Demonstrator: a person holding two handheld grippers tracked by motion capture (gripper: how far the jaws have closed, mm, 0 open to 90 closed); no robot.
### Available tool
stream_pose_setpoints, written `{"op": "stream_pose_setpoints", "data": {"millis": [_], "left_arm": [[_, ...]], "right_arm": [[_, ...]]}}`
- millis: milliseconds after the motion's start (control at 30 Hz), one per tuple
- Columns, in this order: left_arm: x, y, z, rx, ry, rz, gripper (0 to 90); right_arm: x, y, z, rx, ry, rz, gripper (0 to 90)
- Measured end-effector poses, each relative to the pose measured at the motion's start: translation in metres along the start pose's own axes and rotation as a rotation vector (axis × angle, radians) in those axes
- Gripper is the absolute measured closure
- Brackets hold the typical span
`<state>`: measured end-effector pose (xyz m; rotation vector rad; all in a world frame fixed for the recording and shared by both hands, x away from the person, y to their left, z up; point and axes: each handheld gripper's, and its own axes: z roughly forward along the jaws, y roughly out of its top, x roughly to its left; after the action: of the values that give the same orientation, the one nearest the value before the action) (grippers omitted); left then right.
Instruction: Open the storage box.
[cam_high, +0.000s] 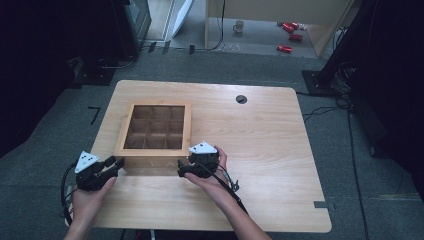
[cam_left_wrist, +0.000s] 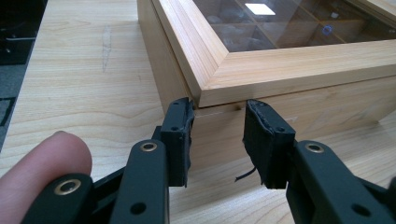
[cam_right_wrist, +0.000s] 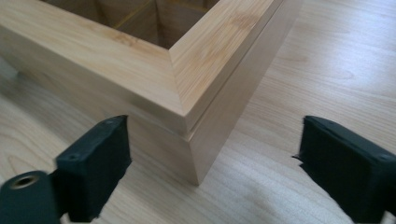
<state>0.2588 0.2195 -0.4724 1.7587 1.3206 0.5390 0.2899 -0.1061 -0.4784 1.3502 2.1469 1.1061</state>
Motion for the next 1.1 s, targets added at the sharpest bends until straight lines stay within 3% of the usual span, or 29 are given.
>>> {"op": "stream_pose_setpoints", "data": {"millis": [267, 600, 833, 1100], "left_arm": [[0.002, 0.000, 0.000, -0.003, -0.011, -0.010, 62.3], [0.003, -0.002, -0.001, -0.007, -0.034, -0.021, 60.5], [0.002, -0.023, 0.001, 0.071, -0.022, -0.008, 50.4], [0.000, -0.033, 0.011, 0.151, 0.021, 0.016, 40.1]], "right_arm": [[0.000, 0.007, -0.001, -0.015, 0.012, 0.013, 11.0], [0.001, 0.010, -0.003, -0.008, -0.002, -0.031, 11.0], [0.000, 0.014, -0.006, -0.010, 0.007, -0.052, 10.7], [-0.002, 0.020, -0.008, -0.025, -0.017, -0.054, 10.7]]}}
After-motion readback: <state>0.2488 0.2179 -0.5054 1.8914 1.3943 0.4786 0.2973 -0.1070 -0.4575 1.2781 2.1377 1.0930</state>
